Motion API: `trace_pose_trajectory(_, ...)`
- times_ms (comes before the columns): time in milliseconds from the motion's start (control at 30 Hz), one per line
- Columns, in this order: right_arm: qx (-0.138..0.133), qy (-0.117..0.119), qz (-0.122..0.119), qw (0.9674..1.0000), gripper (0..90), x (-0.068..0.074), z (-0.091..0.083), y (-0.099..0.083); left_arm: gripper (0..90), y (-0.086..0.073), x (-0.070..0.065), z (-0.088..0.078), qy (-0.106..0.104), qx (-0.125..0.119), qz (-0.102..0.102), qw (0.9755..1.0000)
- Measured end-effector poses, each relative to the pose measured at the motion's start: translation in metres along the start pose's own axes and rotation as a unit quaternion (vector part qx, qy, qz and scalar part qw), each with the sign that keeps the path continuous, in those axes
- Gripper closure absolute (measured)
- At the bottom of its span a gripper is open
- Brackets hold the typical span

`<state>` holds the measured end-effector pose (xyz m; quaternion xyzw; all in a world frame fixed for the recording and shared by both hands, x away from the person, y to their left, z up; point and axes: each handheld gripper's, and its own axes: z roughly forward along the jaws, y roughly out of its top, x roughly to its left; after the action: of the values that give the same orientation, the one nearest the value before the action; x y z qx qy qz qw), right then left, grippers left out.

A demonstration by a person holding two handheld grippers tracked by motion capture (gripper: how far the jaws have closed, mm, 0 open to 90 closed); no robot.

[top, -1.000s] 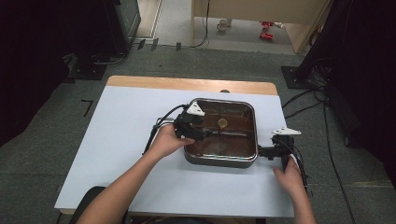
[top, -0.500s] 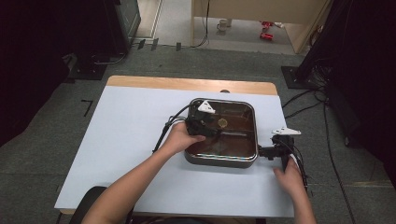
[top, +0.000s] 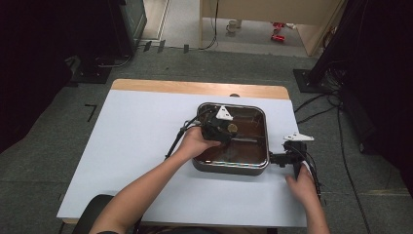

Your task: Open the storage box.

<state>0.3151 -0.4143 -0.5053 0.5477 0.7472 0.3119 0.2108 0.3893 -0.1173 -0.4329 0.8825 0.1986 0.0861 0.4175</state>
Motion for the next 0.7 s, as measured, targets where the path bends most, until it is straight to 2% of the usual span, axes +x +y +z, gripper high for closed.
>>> trace_pose_trajectory(67,0.0,0.0,0.0,1.0,0.0,0.0,0.0,0.0,58.0,0.001,0.001,-0.001,-0.001,0.002,-0.005,1.0)
trace_pose_trajectory(200,0.0,0.0,0.0,1.0,0.0,0.0,0.0,0.0,58.6,0.004,-0.003,-0.003,0.011,0.008,0.007,0.9999)
trace_pose_trajectory(367,0.0,0.0,0.0,1.0,0.0,0.0,0.0,0.0,58.8,0.007,-0.003,-0.01,0.011,-0.001,0.005,0.9999)
trace_pose_trajectory(533,0.0,0.0,0.0,1.0,0.0,0.0,0.0,0.0,58.8,0.017,0.001,-0.034,0.008,-0.027,-0.006,0.9996)
trace_pose_trajectory(700,0.0,0.0,0.0,1.0,0.0,0.0,0.0,0.0,58.8,0.021,0.006,-0.056,0.021,-0.045,-0.008,0.9988)
